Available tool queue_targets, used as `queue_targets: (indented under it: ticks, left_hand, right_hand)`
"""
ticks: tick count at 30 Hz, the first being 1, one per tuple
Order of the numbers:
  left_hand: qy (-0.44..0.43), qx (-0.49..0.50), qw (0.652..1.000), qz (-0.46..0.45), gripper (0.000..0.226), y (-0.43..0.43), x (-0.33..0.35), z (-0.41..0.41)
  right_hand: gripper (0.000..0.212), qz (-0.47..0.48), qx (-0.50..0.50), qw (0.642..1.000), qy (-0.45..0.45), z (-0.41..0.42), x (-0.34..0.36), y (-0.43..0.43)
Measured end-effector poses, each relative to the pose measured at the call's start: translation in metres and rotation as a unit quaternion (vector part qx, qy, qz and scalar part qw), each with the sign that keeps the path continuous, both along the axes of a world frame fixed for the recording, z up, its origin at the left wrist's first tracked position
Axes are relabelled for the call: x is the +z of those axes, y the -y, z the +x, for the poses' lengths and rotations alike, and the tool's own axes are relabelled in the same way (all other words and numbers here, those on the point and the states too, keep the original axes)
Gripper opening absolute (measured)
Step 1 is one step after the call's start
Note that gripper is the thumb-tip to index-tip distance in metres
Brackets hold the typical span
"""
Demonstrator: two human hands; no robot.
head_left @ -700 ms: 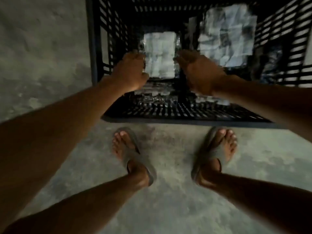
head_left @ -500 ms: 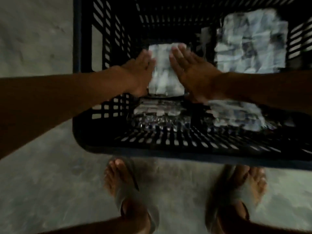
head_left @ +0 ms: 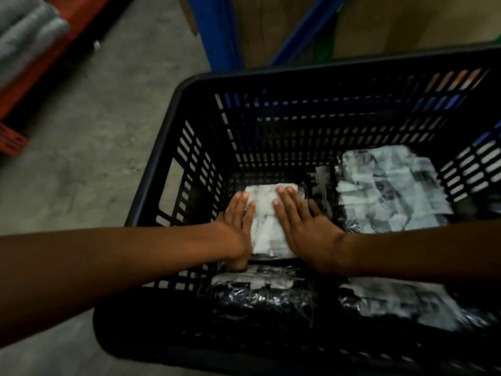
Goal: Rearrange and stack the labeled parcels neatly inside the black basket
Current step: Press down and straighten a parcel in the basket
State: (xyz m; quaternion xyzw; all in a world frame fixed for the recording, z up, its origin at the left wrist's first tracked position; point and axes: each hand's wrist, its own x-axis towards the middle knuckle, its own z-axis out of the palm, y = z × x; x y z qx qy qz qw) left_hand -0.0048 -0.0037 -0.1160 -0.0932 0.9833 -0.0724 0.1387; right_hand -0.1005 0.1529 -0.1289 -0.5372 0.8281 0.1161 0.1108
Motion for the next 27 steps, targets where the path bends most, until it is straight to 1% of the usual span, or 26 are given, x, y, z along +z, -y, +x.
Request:
queue_targets:
  ticks: [1, 2, 3, 4, 5, 7, 8, 9, 10, 11, 12, 13, 14, 15, 16, 17, 18, 19, 21, 22, 23, 24, 25, 27]
  left_hand:
    - [0.064, 0.013, 0.998, 0.003, 0.126, -0.005, 0.004, -0.003]
    - [0.150, 0.041, 0.988, 0.016, 0.124, -0.010, 0.011, -0.005]
    - [0.201, 0.057, 0.978, 0.028, 0.122, -0.013, 0.018, -0.010]
    - [0.205, 0.064, 0.976, 0.042, 0.121, -0.017, 0.030, -0.016]
    - [0.179, 0.064, 0.980, 0.054, 0.120, -0.018, 0.038, -0.019]
    - [0.153, 0.083, 0.978, 0.112, 0.112, -0.020, 0.051, -0.029]
    - [0.142, 0.092, 0.976, 0.135, 0.099, -0.019, 0.059, -0.036]
    - [0.128, 0.097, 0.975, 0.153, 0.080, -0.016, 0.068, -0.041]
    - [0.112, 0.095, 0.975, 0.169, 0.062, -0.012, 0.082, -0.045]
    - [0.097, 0.100, 0.974, 0.181, 0.049, -0.007, 0.096, -0.048]
    - [0.082, 0.108, 0.972, 0.194, 0.044, 0.000, 0.110, -0.049]
    - [0.072, 0.128, 0.966, 0.212, 0.043, 0.008, 0.125, -0.049]
    - [0.056, 0.156, 0.956, 0.242, 0.045, 0.014, 0.137, -0.049]
    - [0.025, 0.191, 0.939, 0.284, 0.046, 0.020, 0.149, -0.048]
    - [-0.012, 0.228, 0.913, 0.339, 0.047, 0.025, 0.159, -0.047]
    - [-0.052, 0.266, 0.875, 0.401, 0.049, 0.028, 0.166, -0.047]
    - [-0.081, 0.301, 0.831, 0.461, 0.054, 0.029, 0.170, -0.047]
    - [-0.104, 0.335, 0.786, 0.510, 0.063, 0.027, 0.173, -0.047]
    - [-0.132, 0.400, 0.707, 0.568, 0.085, 0.022, 0.167, -0.051]
    - [-0.138, 0.428, 0.673, 0.587, 0.091, 0.020, 0.161, -0.054]
    - [-0.138, 0.447, 0.645, 0.605, 0.088, 0.016, 0.157, -0.057]
    - [-0.127, 0.460, 0.631, 0.612, 0.078, 0.014, 0.150, -0.059]
    - [-0.111, 0.467, 0.629, 0.612, 0.064, 0.011, 0.143, -0.060]
    - [-0.071, 0.477, 0.654, 0.583, 0.047, 0.007, 0.129, -0.058]
  right_hand:
    - [0.077, 0.032, 0.017, 0.999, 0.020, -0.004, 0.008, -0.002]
    - [0.093, 0.073, 0.025, 0.996, 0.053, -0.008, 0.020, -0.002]
    - [0.102, 0.092, 0.032, 0.992, 0.076, -0.014, 0.031, -0.003]
    - [0.104, 0.090, 0.040, 0.990, 0.100, -0.021, 0.039, -0.005]
    - [0.100, 0.075, 0.046, 0.988, 0.126, -0.027, 0.043, -0.009]
    - [0.086, 0.009, 0.049, 0.988, 0.147, -0.040, 0.053, -0.020]
    - [0.077, -0.035, 0.046, 0.986, 0.154, -0.046, 0.060, -0.024]
    - [0.068, -0.076, 0.038, 0.981, 0.172, -0.052, 0.068, -0.027]
    - [0.061, -0.104, 0.026, 0.974, 0.198, -0.057, 0.078, -0.028]
    - [0.056, -0.123, 0.011, 0.967, 0.221, -0.061, 0.088, -0.028]
    - [0.052, -0.135, -0.011, 0.960, 0.244, -0.066, 0.098, -0.028]
    - [0.049, -0.145, -0.041, 0.949, 0.276, -0.071, 0.109, -0.029]
    - [0.045, -0.158, -0.077, 0.930, 0.322, -0.074, 0.121, -0.031]
    - [0.041, -0.177, -0.116, 0.902, 0.375, -0.078, 0.132, -0.034]
    - [0.035, -0.196, -0.158, 0.868, 0.427, -0.080, 0.142, -0.036]
    - [0.029, -0.217, -0.207, 0.827, 0.475, -0.082, 0.151, -0.038]
    - [0.025, -0.241, -0.256, 0.782, 0.515, -0.084, 0.157, -0.038]
    - [0.026, -0.264, -0.299, 0.741, 0.541, -0.085, 0.161, -0.036]
    - [0.041, -0.294, -0.372, 0.676, 0.564, -0.084, 0.160, -0.027]
    - [0.048, -0.303, -0.407, 0.652, 0.564, -0.083, 0.157, -0.022]
    - [0.052, -0.307, -0.436, 0.635, 0.559, -0.080, 0.154, -0.017]
    - [0.053, -0.300, -0.454, 0.629, 0.555, -0.075, 0.150, -0.013]
    - [0.048, -0.286, -0.460, 0.631, 0.555, -0.072, 0.145, -0.010]
    - [0.037, -0.262, -0.455, 0.645, 0.556, -0.065, 0.134, -0.004]
